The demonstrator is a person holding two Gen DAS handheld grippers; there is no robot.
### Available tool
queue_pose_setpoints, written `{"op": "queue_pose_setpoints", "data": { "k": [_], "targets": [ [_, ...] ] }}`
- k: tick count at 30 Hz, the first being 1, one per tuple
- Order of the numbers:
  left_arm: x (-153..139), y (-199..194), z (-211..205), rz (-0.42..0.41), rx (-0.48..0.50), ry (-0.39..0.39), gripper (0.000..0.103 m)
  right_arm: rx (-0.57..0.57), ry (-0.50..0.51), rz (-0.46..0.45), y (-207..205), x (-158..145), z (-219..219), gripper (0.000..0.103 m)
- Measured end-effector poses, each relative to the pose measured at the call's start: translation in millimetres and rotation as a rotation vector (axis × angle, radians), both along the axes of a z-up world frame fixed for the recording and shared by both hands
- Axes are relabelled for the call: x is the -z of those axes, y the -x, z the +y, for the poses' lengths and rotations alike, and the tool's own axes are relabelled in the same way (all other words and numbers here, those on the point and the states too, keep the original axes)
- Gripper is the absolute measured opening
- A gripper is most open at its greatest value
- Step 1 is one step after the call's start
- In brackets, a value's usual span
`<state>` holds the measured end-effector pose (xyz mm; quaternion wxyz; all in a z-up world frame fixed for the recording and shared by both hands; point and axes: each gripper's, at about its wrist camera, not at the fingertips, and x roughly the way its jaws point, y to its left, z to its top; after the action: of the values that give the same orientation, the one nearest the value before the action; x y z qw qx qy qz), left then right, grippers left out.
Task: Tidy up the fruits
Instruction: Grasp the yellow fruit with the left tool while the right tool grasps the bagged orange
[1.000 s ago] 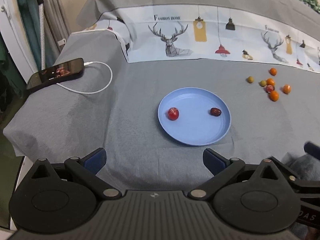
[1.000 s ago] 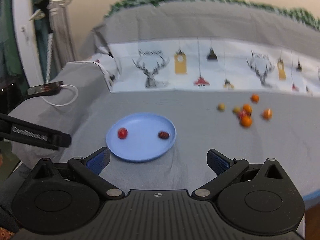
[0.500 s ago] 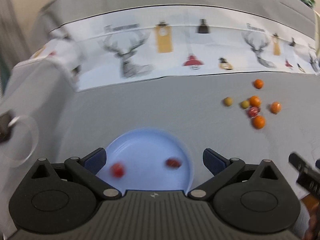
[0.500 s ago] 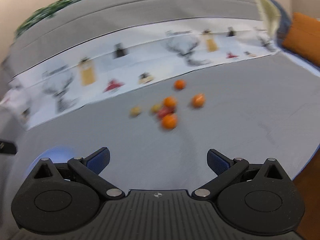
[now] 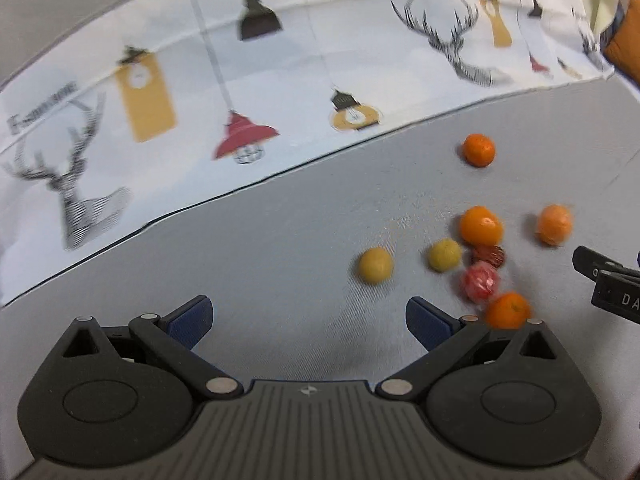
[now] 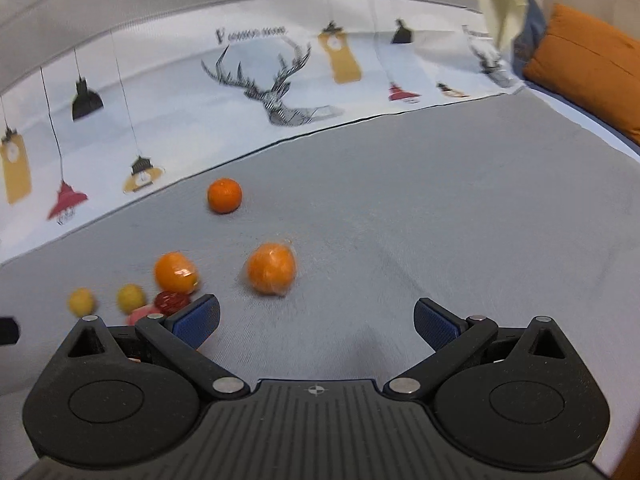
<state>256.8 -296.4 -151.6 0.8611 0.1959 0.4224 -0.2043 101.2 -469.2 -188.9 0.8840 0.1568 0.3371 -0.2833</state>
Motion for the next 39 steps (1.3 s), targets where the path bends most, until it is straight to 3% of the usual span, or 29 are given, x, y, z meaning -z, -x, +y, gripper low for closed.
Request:
{"op": "queue_pose_setpoints", "data": {
  "k": [6,8,12,13,14,15,16,19,23,30,34,39],
  "targets": [
    [51,-40,-24,0.068,0.024,-0.055,0.103,-0.061,-0.007,0.027,-39,34,-13,0.102],
    [52,-48,-23,0.076,0.031,0.003,0.103,-0.073,0.014,0.049,-49,45,-15,0.102],
    [52,-62,-27,0.141,0.025,0.015,0.103,-0.110,0.092,0.031,-58,52,-11,0.102],
    [51,-62,-28,0.133,0.027,0.019,0.098,-0.110,0.090,0.029,-60,52,-12,0.098],
    [48,-58,-28,0.115,0.044,0.033,0.070,-0.113,0.088,0.022,-59,52,-13,0.088],
    [44,-53,-28,0.110,0.078,0.047,0.050,-0.117,0.098,0.005,-58,50,-12,0.051],
    [38,-47,-29,0.115,0.099,0.046,0.028,-0.140,0.115,-0.009,-57,45,-10,0.039],
    [26,-32,-18,0.079,0.110,0.077,0.027,-0.131,0.054,0.017,-53,36,-15,0.039],
    [14,-20,4,0.079,0.075,0.054,0.027,-0.054,-0.004,0.038,-30,25,-25,0.039],
    [-37,23,60,0.076,-0.028,0.058,0.027,0.011,-0.041,-0.055,31,-24,-13,0.039],
    [-82,60,102,0.065,-0.080,0.107,0.027,-0.027,-0.043,-0.151,69,-66,21,0.039],
    [-130,116,159,0.028,-0.148,0.126,0.027,-0.154,-0.046,-0.239,117,-112,82,0.039]
  ]
}}
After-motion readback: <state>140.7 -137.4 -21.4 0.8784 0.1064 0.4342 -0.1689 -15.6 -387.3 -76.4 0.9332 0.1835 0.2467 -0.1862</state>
